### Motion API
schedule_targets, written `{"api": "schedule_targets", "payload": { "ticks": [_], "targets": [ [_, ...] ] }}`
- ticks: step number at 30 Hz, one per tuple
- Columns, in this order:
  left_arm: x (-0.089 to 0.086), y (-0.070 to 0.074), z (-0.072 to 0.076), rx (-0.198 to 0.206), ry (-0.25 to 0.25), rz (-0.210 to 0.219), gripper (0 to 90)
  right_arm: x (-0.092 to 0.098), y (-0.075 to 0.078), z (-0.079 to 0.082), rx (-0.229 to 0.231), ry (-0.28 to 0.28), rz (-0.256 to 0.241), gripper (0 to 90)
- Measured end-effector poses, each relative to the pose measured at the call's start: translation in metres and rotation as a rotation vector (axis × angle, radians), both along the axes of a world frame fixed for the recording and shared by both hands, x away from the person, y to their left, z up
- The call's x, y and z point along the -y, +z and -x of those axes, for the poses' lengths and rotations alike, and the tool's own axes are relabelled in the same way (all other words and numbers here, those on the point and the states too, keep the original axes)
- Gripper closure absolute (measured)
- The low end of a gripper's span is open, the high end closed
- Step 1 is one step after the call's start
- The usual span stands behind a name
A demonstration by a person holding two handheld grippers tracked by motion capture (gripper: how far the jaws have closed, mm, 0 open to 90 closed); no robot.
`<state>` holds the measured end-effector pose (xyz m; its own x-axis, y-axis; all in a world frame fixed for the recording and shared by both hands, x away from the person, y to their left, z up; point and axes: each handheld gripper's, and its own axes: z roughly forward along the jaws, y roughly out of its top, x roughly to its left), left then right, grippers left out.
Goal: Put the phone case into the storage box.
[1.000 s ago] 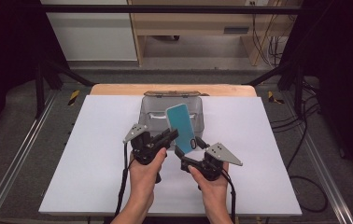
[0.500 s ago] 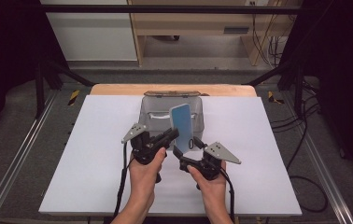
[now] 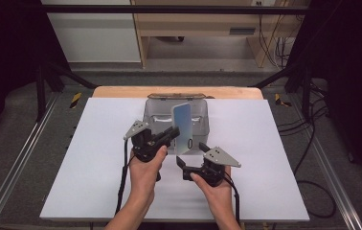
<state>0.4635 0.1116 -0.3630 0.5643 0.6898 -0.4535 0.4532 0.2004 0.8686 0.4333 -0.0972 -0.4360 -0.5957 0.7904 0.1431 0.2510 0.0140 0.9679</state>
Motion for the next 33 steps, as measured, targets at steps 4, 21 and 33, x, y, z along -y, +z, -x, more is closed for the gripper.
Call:
{"api": "schedule_targets", "payload": {
  "ticks": [4, 21, 33],
  "targets": [
    [-0.003, 0.005, -0.006, 0.007, -0.006, -0.034, 81.2, 0.002, -0.002, 0.002, 0.012, 0.002, 0.07, 5.6],
    [-0.037, 0.035, -0.033, 0.007, 0.048, -0.146, 81.2, 0.051, 0.001, -0.012, -0.063, 0.077, 0.32, 10.2],
    [-0.05, 0.042, -0.051, -0.025, 0.126, -0.193, 81.2, 0.122, -0.005, 0.017, 0.044, -0.071, 0.224, 8.1]
  ]
}}
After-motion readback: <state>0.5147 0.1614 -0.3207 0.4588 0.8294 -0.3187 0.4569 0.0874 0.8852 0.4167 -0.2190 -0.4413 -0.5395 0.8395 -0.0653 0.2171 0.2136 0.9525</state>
